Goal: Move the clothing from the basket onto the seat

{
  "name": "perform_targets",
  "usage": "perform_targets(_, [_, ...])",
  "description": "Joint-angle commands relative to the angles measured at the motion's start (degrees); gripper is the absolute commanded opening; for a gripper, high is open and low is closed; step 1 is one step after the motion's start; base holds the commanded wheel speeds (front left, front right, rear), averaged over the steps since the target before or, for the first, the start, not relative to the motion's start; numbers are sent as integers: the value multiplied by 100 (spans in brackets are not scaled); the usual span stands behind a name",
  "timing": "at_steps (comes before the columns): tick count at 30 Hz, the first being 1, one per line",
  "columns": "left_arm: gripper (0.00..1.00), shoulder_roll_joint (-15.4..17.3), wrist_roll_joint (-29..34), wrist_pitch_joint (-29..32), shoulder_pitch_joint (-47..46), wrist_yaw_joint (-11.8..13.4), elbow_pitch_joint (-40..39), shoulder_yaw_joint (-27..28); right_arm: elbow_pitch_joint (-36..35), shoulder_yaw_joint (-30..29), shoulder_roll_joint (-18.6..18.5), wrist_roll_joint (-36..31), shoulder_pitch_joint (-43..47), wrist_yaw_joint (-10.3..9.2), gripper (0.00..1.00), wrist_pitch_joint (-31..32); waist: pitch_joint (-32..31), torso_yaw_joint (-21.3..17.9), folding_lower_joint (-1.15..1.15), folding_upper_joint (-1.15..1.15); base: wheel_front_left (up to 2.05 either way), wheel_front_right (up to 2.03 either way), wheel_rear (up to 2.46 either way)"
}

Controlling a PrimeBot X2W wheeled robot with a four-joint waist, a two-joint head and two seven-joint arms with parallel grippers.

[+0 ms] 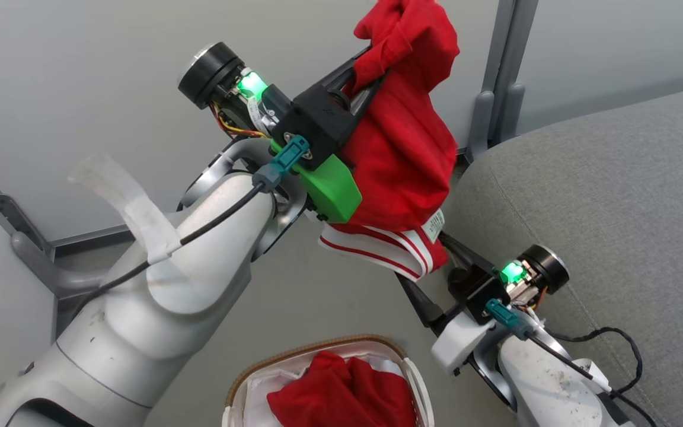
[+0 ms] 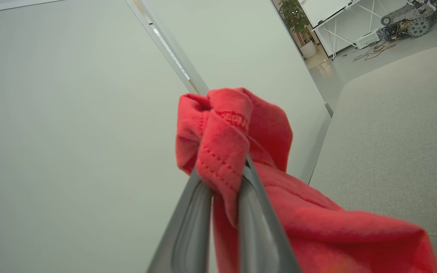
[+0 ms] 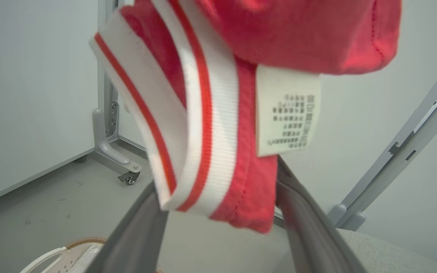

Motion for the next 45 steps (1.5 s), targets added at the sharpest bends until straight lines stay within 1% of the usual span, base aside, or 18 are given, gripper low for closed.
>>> perform_targets(1, [0,-24,-63,-24,-100,-5,-39,-38,75,21,-21,-22,-130,-6,100,-26,5,51,0,0,0,0,0])
perform_targets(7, [0,-26,-178,-42,26,-1,-69,-194,212,169,-22,46,-510,-6,100,-26,-12,140,0,0,0,0,0])
perform_targets(10, [0,33,-253,-40,165,8,-17,-191,134,153,-21,131,-574,-6,50,-26,-25,159,0,0,0,0,0])
perform_targets(13, [0,97,-351,-50,289,39,43,-149,34,115,-21,157,-545,-6,40,-26,-34,155,0,0,0,0,0])
perform_targets(14, [0,119,-406,-55,355,54,77,-132,-10,101,-20,170,-510,-6,32,-27,-37,149,0,0,0,0,0])
perform_targets(15, [0,129,-458,-69,415,63,108,-112,-42,88,-21,174,-481,-6,28,-27,-38,143,0,0,0,0,0])
perform_targets(16, [0,140,-526,-90,493,79,148,-84,-78,79,-21,174,-451,-6,19,-26,-37,134,0,0,0,0,0])
perform_targets(18, [0,165,-646,-116,651,99,220,-15,-163,51,-21,188,-391,-6,6,-26,-33,112,0,0,0,0,0])
perform_targets(20, [0,190,-777,-160,792,116,318,33,-244,13,-21,202,-358,-6,0,-27,-26,88,0,0,0,0,0])
perform_targets(25, [0,180,-1010,-317,1161,195,551,136,-393,-98,-20,232,-271,-6,0,-27,12,39,0,0,0,0,0])
perform_targets(26, [28,160,-1069,-368,1243,209,599,159,-411,-127,-21,226,-265,-6,0,-27,24,30,0,0,0,0,0])
perform_targets(27, [38,145,-1111,-416,1314,224,651,179,-428,-153,-21,219,-262,-6,0,-26,34,23,0,0,0,0,0])
perform_targets(28, [74,131,-1148,-469,1397,248,711,195,-452,-182,-20,212,-260,-6,0,-26,46,15,0,0,0,0,0])
perform_targets(29, [99,114,-1190,-515,1466,266,749,213,-470,-205,-20,208,-260,-6,0,-27,56,8,0,0,0,0,0])
perform_targets(34, [100,13,-1326,-711,1881,335,982,316,-560,-322,-20,165,-243,-6,0,-27,101,-18,0,0,0,0,0])
perform_targets(40, [100,-125,-1411,-810,2406,350,1164,426,-659,-522,-20,118,-190,-6,0,-27,138,-6,0,0,0,0,0])
perform_targets(45, [100,-285,-1291,-807,2877,349,1010,651,-743,-751,-19,56,-131,-6,0,-27,176,40,0,0,0,0,0])
